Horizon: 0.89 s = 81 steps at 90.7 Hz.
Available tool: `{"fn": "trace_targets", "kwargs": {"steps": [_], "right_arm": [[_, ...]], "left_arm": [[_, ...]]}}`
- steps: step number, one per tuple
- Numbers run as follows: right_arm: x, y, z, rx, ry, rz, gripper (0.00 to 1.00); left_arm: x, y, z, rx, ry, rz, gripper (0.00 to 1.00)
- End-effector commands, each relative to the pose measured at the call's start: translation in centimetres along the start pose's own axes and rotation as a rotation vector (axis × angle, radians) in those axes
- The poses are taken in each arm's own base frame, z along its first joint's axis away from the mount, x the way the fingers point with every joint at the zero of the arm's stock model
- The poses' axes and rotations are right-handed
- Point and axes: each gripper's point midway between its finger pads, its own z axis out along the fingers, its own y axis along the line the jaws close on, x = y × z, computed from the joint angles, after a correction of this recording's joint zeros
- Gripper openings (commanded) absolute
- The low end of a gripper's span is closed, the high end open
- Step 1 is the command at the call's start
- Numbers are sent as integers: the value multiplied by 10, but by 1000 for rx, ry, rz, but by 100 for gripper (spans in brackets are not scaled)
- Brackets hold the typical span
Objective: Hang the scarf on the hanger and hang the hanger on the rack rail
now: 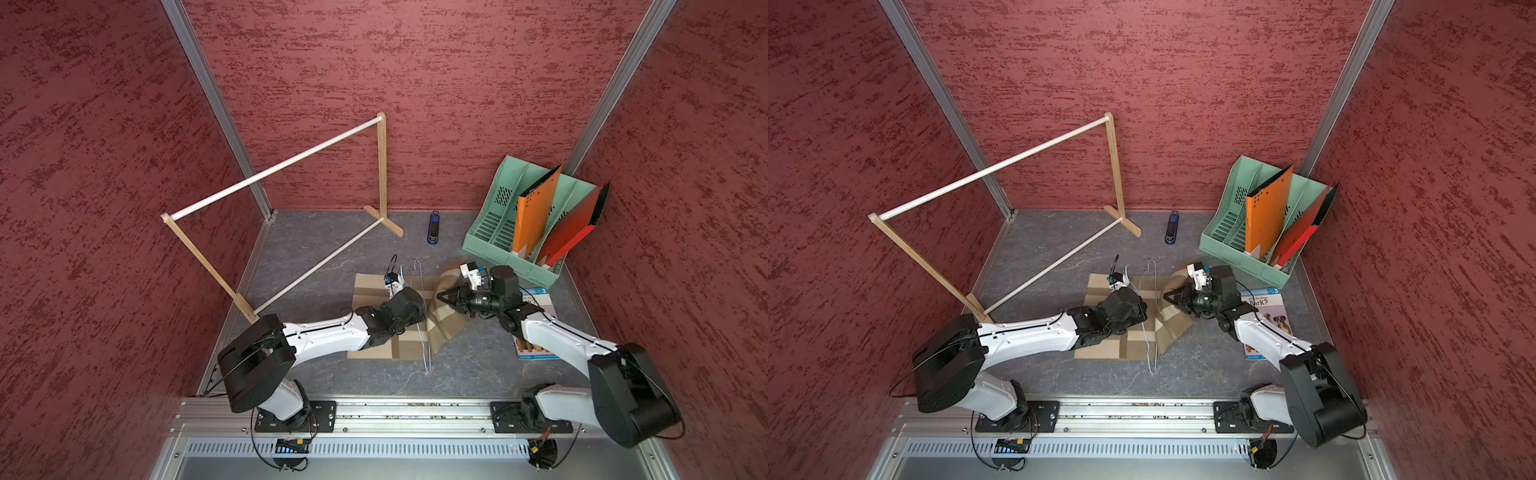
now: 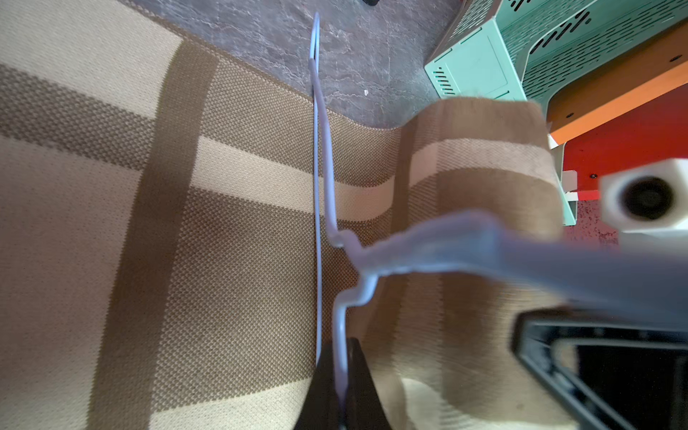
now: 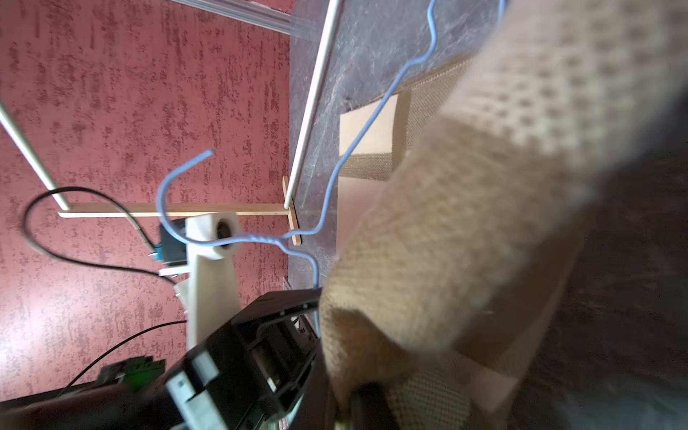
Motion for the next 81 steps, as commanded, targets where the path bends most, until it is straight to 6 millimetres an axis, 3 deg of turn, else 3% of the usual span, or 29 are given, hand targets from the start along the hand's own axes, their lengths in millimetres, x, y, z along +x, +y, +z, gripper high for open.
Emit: {"fn": "trace_targets", "kwargs": {"steps": [1,28,55,66,81], "right_arm": [[-2,7,21,-54,-22,18,0],[16,-30,60,25,29,109,0],[49,-27,103,22,188,123,4],[59,-26,109,26,232,117,12],[56,-27,95,84,193,69,37]], "left_arm": [[21,25,3,-100,80,34,1],[19,22,2,-100,72,44,0],[18,19,2,-97,69,56,0],[18,18,2,-96,73,56,0],[19,21,2,-106,74,54,0]]}}
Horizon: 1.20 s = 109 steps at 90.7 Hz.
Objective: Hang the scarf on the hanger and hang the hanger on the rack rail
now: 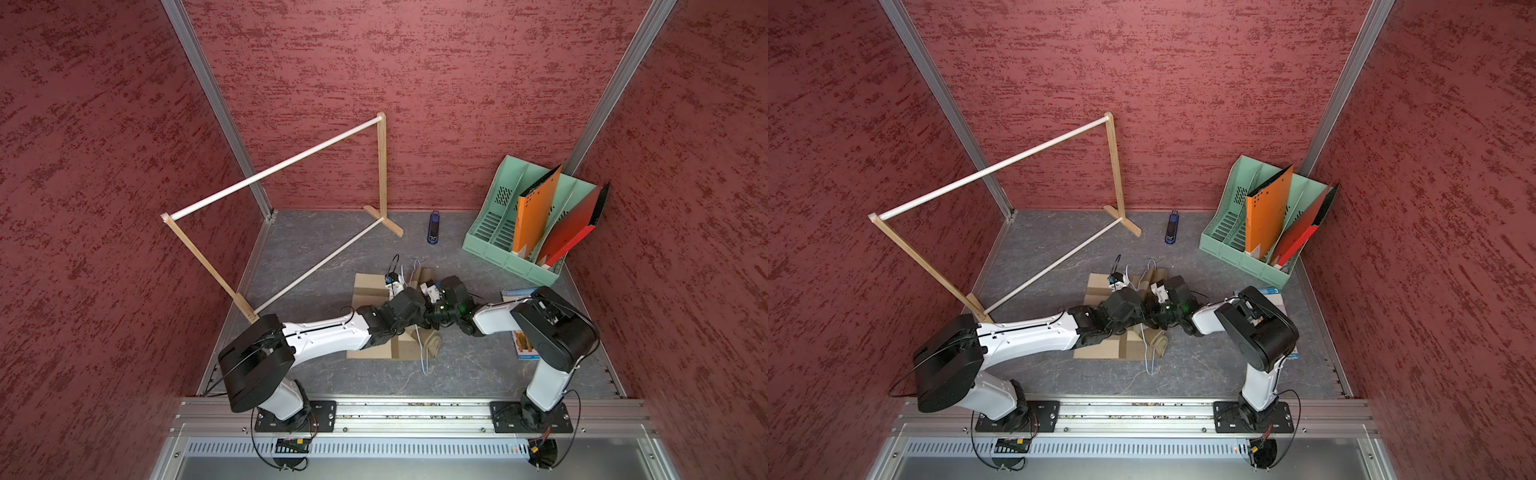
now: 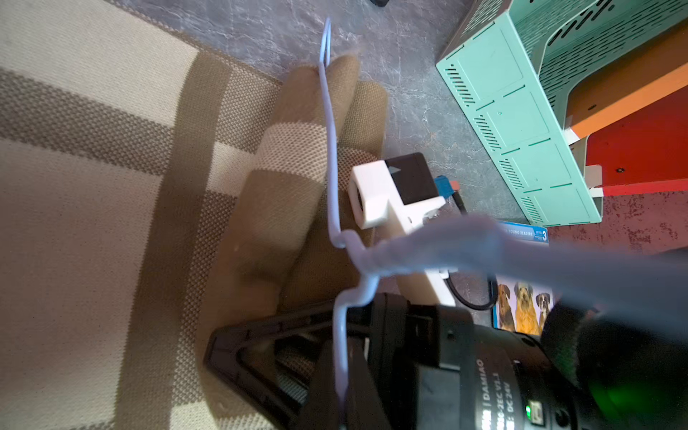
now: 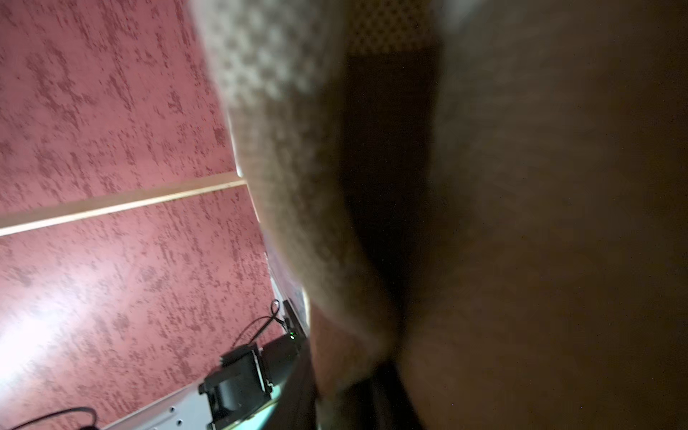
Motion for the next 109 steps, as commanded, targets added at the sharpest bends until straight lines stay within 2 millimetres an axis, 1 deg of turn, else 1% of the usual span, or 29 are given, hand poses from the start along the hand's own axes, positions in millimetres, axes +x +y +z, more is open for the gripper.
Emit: {"fn": "trace_targets", "kwargs": {"steps": [1,4,11,22,36,46,53,61,67,80,85,100,109], "right_arm": [[6,13,-7,16,-6,-73,39],[4,13,-13,32,-22,-80,42],[-1,10,-25,65,-55,-93,45],[-6,9,-40,79,-80,-104,46],[-4,10,-52,120,-85,-152,50],[-7,8,-67,145,-117,-167,50],[-8,17,-82,123,-158,-210,51],[-3,26,-92,84,-169,-260,52],[5,33,-96,52,-156,-293,52],[19,41,-104,-9,-145,-335,51],[24,40,-106,-18,-138,-339,51],[37,23,-100,-15,-89,-303,47],[43,26,-95,-52,-66,-312,46]], "left_arm": [[20,15,4,-59,82,19,0],[20,16,4,-63,82,18,0],[20,16,3,-63,80,17,0],[20,18,4,-71,80,15,0],[19,18,3,-75,77,10,0],[19,18,3,-76,75,9,0],[19,18,4,-78,78,10,0],[19,17,5,-77,82,17,0],[19,15,5,-75,83,20,0],[20,15,5,-75,85,22,0],[19,15,5,-76,83,22,0],[19,15,6,-78,84,24,0],[19,14,6,-76,85,22,0]]}}
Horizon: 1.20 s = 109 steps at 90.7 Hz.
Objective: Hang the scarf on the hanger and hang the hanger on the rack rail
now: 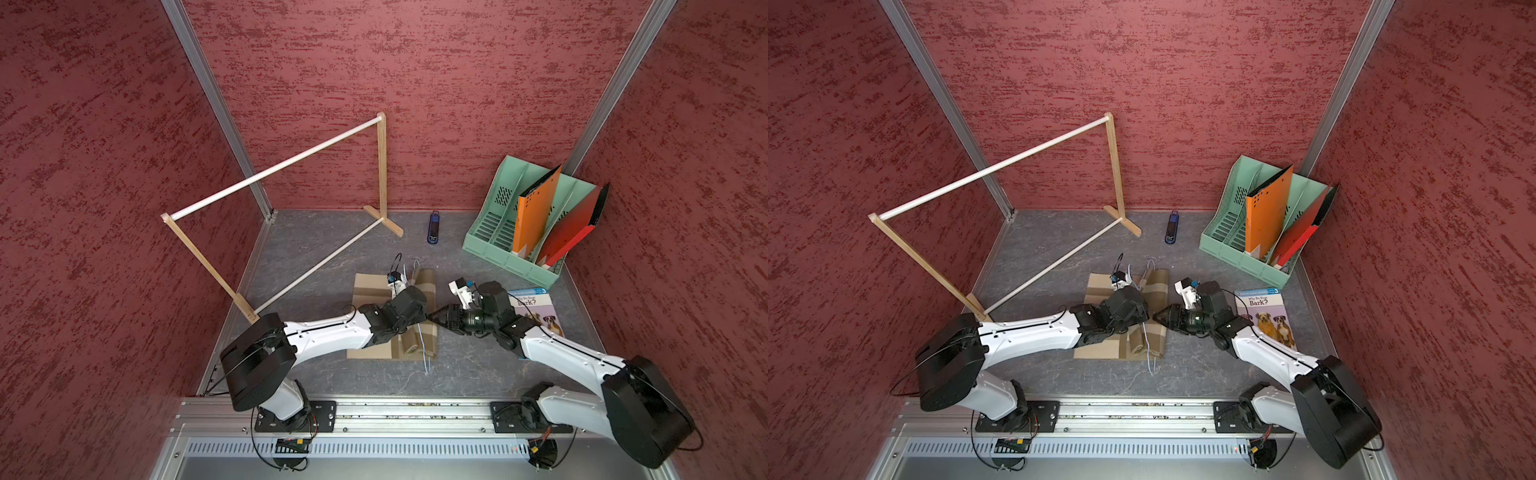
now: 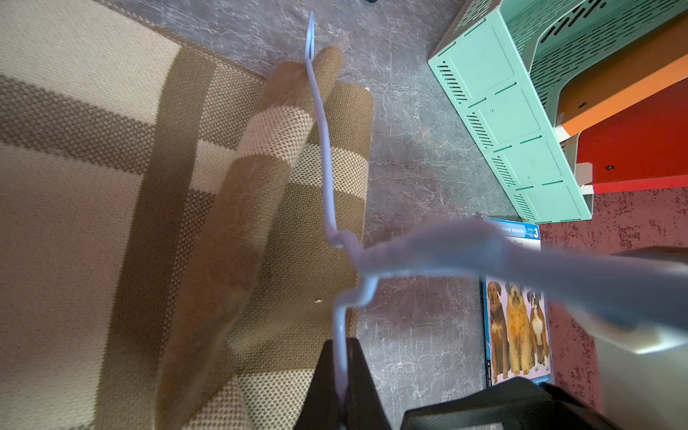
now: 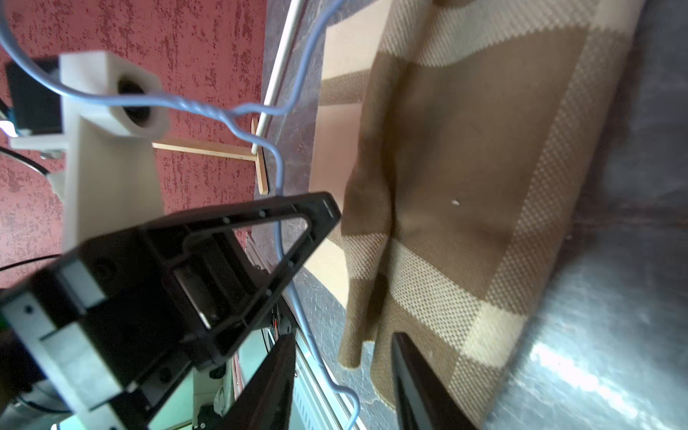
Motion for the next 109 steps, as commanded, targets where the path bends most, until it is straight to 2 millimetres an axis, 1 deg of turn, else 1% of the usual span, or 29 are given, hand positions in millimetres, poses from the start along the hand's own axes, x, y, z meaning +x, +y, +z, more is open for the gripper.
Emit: {"fn": "trace_targets", "kwargs": {"steps": [1,20,38,61,77,90,97,104,109], "right_arm": [[7,12,5,-73,29,-34,46],[14,29,13,-140,47,-73,45],[18,25,23,-134,68,-76,42],[18,30,35,-150,92,-93,35],[20,29,41,-157,108,-84,26],[22,28,45,-167,120,-78,21],[21,28,45,-168,120,-75,15],[22,28,45,-164,120,-76,9],[22,27,45,-159,117,-75,5]], "left_arm": [[19,21,6,-86,75,23,0],[19,20,7,-86,75,24,0],[20,20,7,-86,78,27,0],[19,20,7,-86,76,27,0],[19,20,7,-87,76,26,0],[19,18,7,-78,75,30,0],[18,17,7,-79,74,33,1],[17,16,6,-77,71,34,3],[16,17,5,-77,64,35,7]]}}
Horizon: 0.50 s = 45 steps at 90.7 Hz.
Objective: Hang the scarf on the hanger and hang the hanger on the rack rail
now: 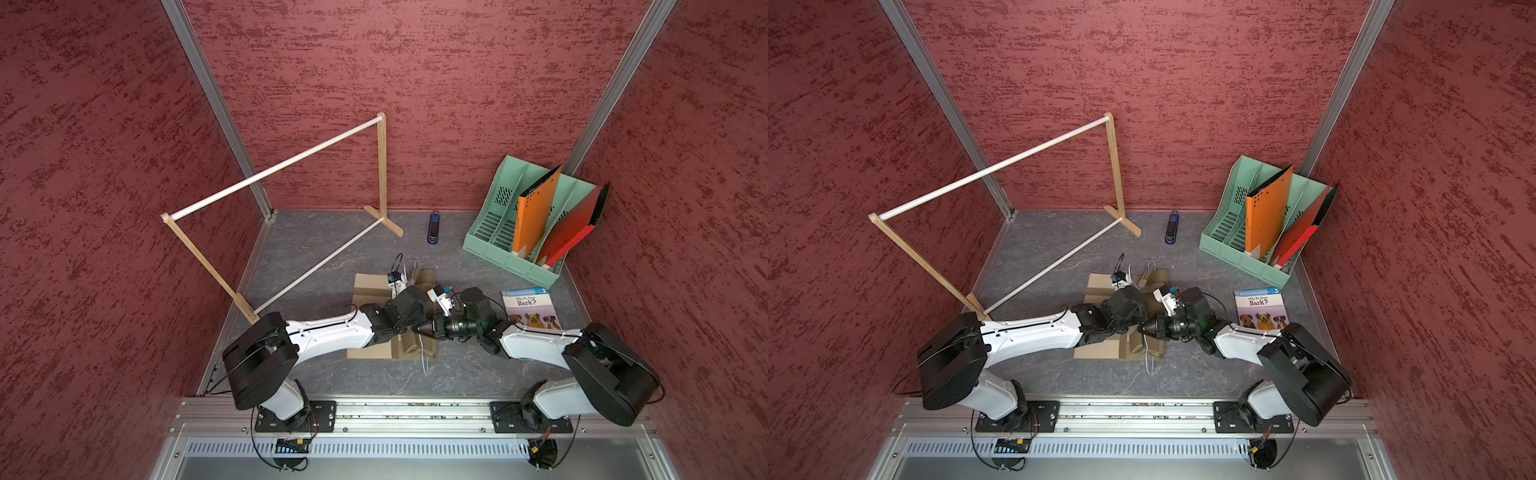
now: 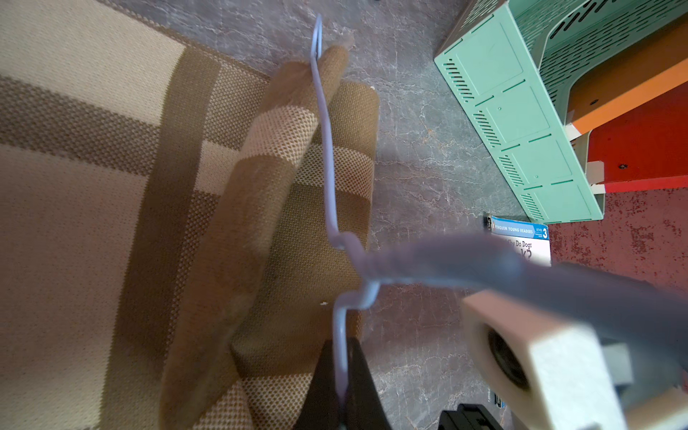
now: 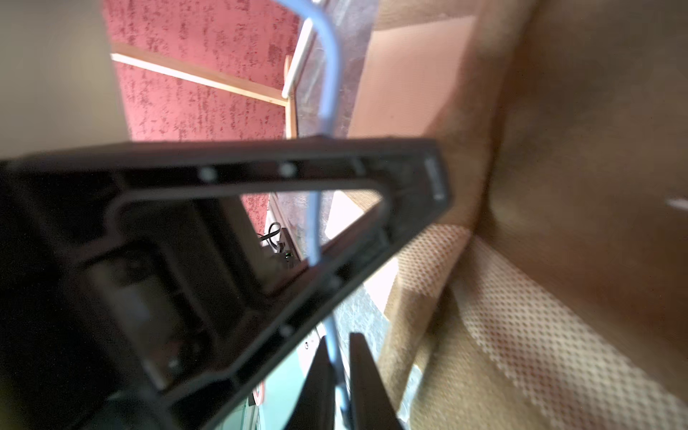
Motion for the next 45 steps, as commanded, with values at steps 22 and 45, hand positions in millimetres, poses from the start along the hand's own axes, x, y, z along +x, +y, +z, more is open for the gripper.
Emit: {"fn": "trace_targets", "kwargs": {"steps": [22,45], "right_arm": [[-5,0,2,24,-13,27,0],[-4,-11,-1,78,-26,41,0]], "left_arm": [[8,15,-9,-57,31,74,26],[-4,29,-34,-82,-21,103,46]]}}
